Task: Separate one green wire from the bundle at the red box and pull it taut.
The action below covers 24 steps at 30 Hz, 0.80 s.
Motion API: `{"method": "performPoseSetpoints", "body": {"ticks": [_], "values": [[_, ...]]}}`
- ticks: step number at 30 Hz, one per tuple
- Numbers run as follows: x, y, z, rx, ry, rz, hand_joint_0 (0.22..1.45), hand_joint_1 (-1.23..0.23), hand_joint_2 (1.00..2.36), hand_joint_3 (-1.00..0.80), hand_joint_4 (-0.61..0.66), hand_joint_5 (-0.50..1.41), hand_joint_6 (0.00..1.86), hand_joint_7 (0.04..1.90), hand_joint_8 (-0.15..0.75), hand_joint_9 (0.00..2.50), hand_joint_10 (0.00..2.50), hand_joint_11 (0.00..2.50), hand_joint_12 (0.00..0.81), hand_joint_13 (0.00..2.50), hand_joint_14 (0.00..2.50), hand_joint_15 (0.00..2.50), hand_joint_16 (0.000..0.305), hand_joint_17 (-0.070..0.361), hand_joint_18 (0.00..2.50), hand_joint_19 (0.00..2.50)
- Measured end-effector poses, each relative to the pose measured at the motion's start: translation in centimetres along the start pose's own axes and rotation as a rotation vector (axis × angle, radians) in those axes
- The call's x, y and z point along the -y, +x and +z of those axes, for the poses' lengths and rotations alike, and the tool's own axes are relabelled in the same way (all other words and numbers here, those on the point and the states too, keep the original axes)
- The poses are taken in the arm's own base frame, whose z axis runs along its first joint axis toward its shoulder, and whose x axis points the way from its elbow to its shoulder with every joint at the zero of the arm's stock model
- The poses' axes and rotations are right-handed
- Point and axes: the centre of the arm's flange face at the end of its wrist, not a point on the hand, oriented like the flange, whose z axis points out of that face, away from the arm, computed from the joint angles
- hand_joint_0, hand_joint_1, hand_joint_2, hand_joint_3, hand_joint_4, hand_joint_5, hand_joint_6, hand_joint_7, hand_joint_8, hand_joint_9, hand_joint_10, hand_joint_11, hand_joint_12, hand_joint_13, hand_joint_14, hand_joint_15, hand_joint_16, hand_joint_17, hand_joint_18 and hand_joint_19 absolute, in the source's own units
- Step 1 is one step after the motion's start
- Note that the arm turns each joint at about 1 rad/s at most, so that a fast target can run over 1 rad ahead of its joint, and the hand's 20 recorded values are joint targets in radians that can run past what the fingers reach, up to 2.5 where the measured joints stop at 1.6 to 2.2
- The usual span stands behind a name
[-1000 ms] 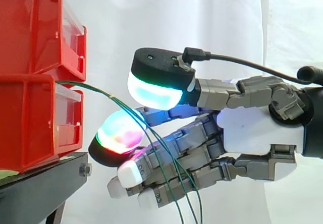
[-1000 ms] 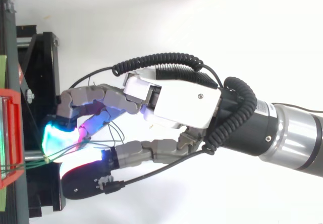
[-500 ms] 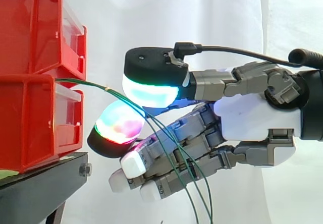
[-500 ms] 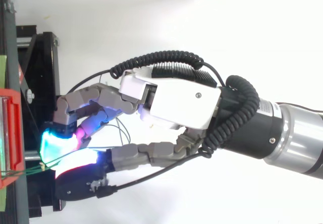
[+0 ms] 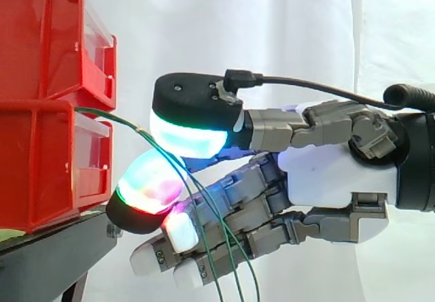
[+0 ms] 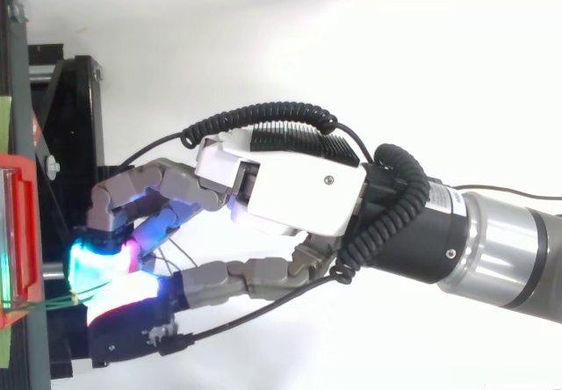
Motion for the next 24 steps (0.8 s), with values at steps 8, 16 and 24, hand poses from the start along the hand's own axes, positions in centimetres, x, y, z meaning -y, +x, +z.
{"method": "performPoseSetpoints", "body": {"ticks": [8,16,24], "values": [[0.0,0.1,0.0,-0.003,-0.001,0.016,0.61,-0.68,1.02,-0.18,0.17,-0.20,0.90,0.97,0.327,0.95,0.01,0.83,0.318,0.69,0.01,0.23,0.046,0.103,0.69,0.30],[-0.4,0.7,-0.1,-0.007,-0.004,0.022,0.63,-0.75,1.02,-0.26,0.16,-0.20,0.92,0.98,0.328,0.96,0.01,0.84,0.317,0.71,0.01,0.24,0.046,0.103,0.73,0.30],[-1.7,0.6,0.2,-0.013,0.002,0.040,0.68,-0.81,1.01,-0.31,0.11,-0.19,0.93,1.03,0.332,1.02,0.02,0.86,0.314,0.74,0.01,0.24,0.045,0.100,0.77,0.29]]}}
